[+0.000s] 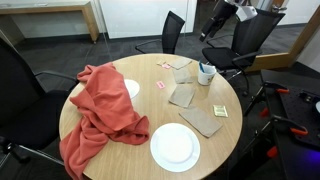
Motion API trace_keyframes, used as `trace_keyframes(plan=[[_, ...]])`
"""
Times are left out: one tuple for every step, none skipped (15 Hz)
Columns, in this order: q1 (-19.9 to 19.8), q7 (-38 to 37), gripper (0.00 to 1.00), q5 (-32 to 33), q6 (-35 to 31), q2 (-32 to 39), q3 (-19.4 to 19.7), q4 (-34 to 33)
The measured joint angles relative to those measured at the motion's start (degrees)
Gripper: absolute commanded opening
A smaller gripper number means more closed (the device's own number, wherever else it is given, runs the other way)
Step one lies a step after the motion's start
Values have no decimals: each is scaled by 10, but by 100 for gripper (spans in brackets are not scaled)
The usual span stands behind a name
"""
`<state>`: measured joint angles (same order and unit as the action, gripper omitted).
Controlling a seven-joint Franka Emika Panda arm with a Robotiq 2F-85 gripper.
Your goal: Take the blue pen out of the white mug and place it on the table
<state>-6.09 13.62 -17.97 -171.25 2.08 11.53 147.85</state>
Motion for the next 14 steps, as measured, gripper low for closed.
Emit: trace_keyframes(plan=[[0,20,100,-25,-1,11,-2,-5],[-1,39,100,-50,-1,22,-5,-11],[-2,57,100,-73,-1,33,-7,-19],[-3,73,100,-94,-1,45,-10,-27],[-6,88,100,-113,-1,56,-13,-35],[-11,102,100,-129,-1,67,-17,-42],[-16,113,100,-140,-1,79,-19,-49],[-20,123,100,-148,-2,91,-20,-55],[-26,130,100,-151,-3,104,-20,-62],[-31,134,100,-152,-5,117,-20,-68],[-36,136,100,-152,-8,130,-20,-74],[-40,141,100,-152,-12,143,-20,-79],[-45,144,100,-152,-15,155,-21,-84],[-49,146,100,-152,-16,166,-22,-89]])
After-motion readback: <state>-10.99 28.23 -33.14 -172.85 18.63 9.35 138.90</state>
